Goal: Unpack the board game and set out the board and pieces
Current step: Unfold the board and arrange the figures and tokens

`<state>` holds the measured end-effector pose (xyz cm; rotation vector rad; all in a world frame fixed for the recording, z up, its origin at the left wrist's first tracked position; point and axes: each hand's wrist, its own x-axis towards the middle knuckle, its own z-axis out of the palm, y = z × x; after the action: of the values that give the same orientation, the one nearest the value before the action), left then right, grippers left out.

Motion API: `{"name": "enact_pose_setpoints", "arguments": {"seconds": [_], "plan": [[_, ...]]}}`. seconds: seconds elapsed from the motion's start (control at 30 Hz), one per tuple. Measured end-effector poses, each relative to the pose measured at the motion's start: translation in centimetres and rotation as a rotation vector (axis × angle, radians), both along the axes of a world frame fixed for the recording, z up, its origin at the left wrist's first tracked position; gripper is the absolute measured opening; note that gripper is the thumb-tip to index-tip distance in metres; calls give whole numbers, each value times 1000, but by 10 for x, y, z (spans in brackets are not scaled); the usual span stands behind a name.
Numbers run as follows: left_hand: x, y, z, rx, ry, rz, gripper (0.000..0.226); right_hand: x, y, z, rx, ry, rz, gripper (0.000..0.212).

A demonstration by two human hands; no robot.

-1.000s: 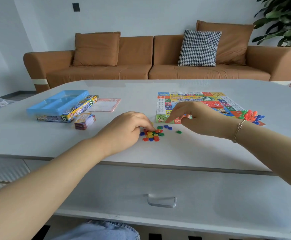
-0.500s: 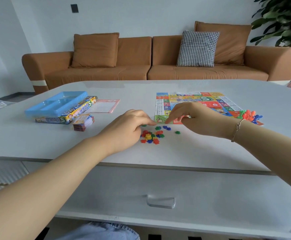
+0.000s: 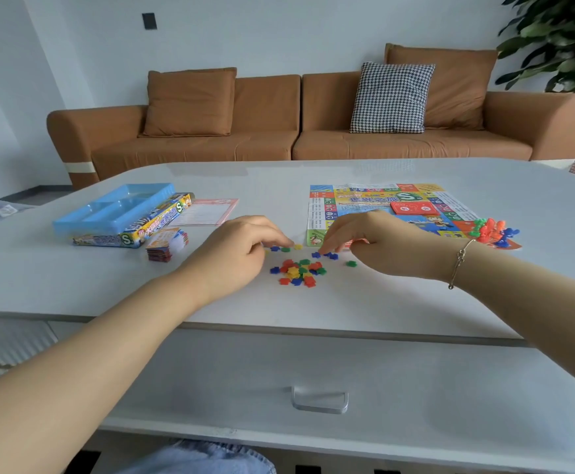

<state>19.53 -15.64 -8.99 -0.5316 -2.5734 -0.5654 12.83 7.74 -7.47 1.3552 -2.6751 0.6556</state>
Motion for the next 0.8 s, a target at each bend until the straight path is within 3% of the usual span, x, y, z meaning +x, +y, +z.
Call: {"name": "enact_pose_setpoints", "arguments": {"seconds": [0.13, 0.37, 0.57, 0.8], "plan": [[-1, -9, 2, 9, 18, 136, 52, -2, 1, 4, -40, 18, -16, 58], [-5, -10, -5, -106, -65, 75, 54, 7, -9, 4, 88, 58, 11, 56], [-2, -17, 0, -122, -69, 183, 50, 12, -26, 9, 144, 72, 51, 55], [-16, -18, 18, -179, -247, 359, 43, 12, -64, 17, 238, 98, 59, 53]]}}
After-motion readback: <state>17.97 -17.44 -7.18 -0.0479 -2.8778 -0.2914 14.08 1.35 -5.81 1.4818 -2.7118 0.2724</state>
